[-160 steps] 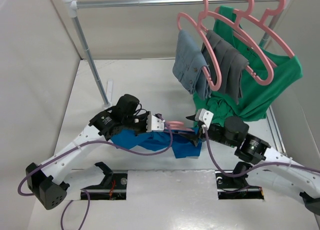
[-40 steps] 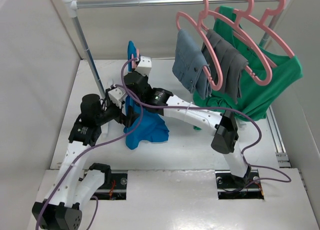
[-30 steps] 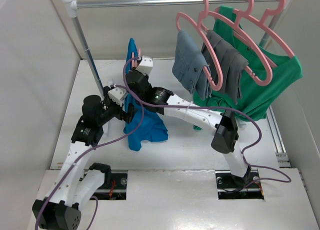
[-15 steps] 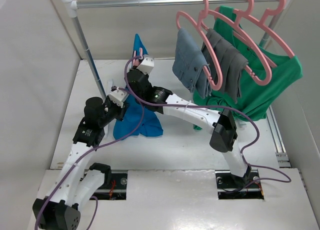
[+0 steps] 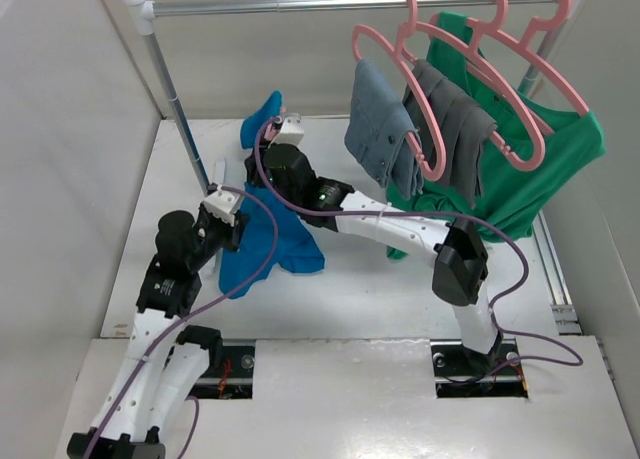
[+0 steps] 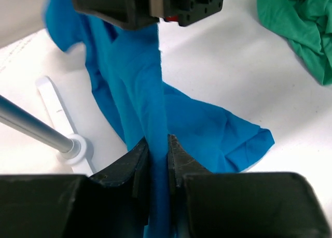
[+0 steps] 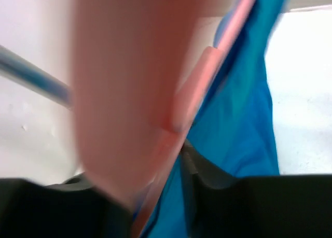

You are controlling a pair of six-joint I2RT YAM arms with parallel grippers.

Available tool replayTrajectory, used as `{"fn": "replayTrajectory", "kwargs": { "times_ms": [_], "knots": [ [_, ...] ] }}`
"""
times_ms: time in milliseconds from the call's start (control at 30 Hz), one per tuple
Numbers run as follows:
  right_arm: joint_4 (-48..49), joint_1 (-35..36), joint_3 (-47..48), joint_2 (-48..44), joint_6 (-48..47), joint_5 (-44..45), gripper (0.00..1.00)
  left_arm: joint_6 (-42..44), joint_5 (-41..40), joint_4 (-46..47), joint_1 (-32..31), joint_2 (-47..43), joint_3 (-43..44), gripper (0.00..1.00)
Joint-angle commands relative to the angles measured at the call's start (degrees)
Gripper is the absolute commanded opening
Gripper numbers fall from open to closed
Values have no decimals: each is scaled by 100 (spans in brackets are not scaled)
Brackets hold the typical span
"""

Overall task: Place the t-shirt on the hanger
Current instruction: Place tshirt on hanger

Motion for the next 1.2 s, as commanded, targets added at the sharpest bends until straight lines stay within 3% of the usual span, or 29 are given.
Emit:
{"fn": "replayTrajectory", "kwargs": {
  "times_ms": [0,300,367,400,433,467,667,933,1167],
  "knots": [
    [131,-278,-242,-234,-485,-799,42,-168,155,769,37,-303,-31,0],
    [430,-664,-295,-234,-880,-1916,65,-457,-38,822,89,-426,-32,0],
    [492,-664,-295,-303,-1108,-1916,76,-528,-38,822,90,-426,-84,0],
    [492,-664,-295,-382,-1231,-1864,91,-606,-38,822,90,-374,-85,0],
    [492,-664,-295,-383,-1233,-1863,91,-659,-91,822,90,-373,-85,0],
    [492,-664,-295,-470,-1285,-1776,100,-729,-91,822,90,-373,-85,0],
    [492,-717,-365,-699,-1469,-1748,100,-844,-258,875,90,-373,-138,0],
    [544,-1033,-172,-752,-1497,-3013,100,-950,-258,806,143,-321,-85,0],
    [544,-1095,-487,-963,-1610,-3270,100,-897,-487,858,143,-453,-24,0]
  ]
}}
